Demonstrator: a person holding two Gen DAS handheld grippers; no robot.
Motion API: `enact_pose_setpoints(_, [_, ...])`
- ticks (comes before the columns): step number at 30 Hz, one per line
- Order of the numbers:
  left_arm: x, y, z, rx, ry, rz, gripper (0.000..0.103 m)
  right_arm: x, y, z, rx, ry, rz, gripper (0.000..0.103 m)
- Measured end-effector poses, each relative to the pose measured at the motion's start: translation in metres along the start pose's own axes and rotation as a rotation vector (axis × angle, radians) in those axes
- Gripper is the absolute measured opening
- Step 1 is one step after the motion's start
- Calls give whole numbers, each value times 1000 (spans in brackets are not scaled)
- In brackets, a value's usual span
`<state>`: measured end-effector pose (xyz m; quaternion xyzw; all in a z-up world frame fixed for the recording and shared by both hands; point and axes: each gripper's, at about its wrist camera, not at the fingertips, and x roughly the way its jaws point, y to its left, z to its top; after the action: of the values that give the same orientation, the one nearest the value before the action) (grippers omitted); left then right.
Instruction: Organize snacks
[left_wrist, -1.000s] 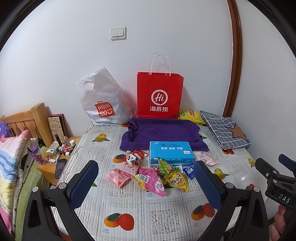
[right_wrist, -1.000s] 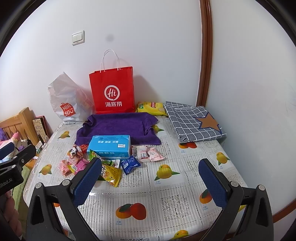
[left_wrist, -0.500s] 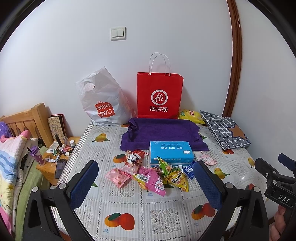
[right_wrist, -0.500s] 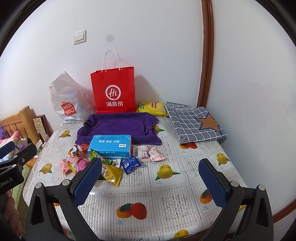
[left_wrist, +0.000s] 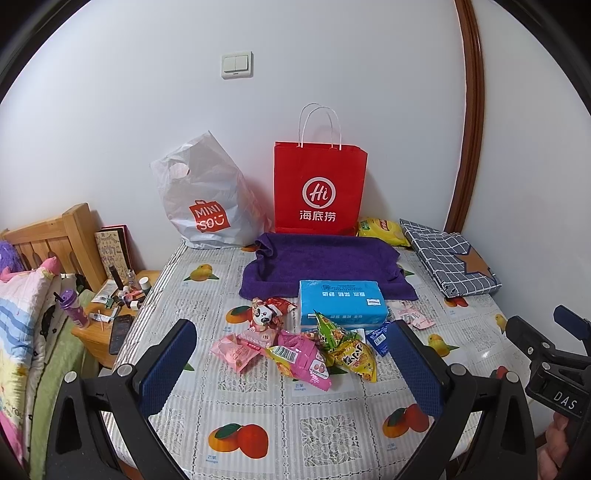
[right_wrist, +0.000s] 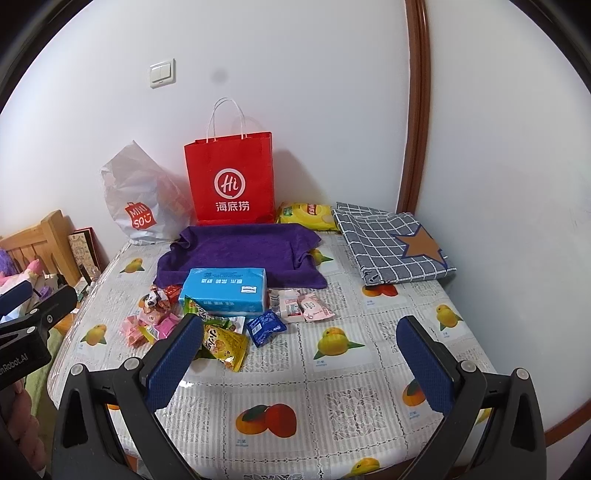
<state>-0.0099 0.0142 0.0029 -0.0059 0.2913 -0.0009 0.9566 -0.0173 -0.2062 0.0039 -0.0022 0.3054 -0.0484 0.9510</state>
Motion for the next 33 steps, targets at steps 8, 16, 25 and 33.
enact_pose_setpoints(8, [8, 3, 4, -10, 11, -2, 103, 8, 4, 6, -8, 9, 7, 103])
enact_pose_setpoints(16, [31, 10, 10, -17, 51, -6, 103, 25, 8, 13, -21, 24, 13, 103])
enact_pose_setpoints(25, [70, 26, 21, -53, 110, 29, 103, 64, 4, 26, -5, 63, 7, 103])
enact_pose_setpoints(33, [124, 47, 22, -66, 168, 77, 103, 115, -12, 32, 14, 99, 21, 103])
